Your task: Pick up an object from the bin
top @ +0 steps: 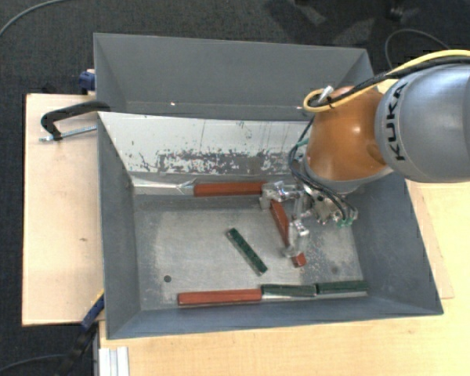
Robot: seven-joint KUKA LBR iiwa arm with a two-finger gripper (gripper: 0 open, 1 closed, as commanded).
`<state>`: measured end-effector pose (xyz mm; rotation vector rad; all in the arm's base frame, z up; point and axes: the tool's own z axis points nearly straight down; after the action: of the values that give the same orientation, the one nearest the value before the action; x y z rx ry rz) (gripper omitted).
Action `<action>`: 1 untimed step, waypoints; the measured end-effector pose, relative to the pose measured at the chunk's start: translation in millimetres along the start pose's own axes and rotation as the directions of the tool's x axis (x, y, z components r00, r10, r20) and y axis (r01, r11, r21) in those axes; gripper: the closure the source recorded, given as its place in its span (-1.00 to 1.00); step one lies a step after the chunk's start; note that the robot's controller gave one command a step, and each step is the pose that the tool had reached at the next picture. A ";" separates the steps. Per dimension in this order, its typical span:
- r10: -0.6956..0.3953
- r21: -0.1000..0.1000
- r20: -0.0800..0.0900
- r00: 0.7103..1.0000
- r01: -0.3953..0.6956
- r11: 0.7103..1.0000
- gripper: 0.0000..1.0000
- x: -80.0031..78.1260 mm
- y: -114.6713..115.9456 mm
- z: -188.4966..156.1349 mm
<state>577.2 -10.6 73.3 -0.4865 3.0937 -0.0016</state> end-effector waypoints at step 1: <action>-0.015 0.003 -0.004 1.000 0.015 1.000 -1.00 22.2 -96.5 2.1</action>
Offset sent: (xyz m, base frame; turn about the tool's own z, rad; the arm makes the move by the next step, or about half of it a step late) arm 0.0072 -0.0931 -0.0033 -0.0231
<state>585.7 -109.2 71.3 -0.5093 3.0929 -0.0080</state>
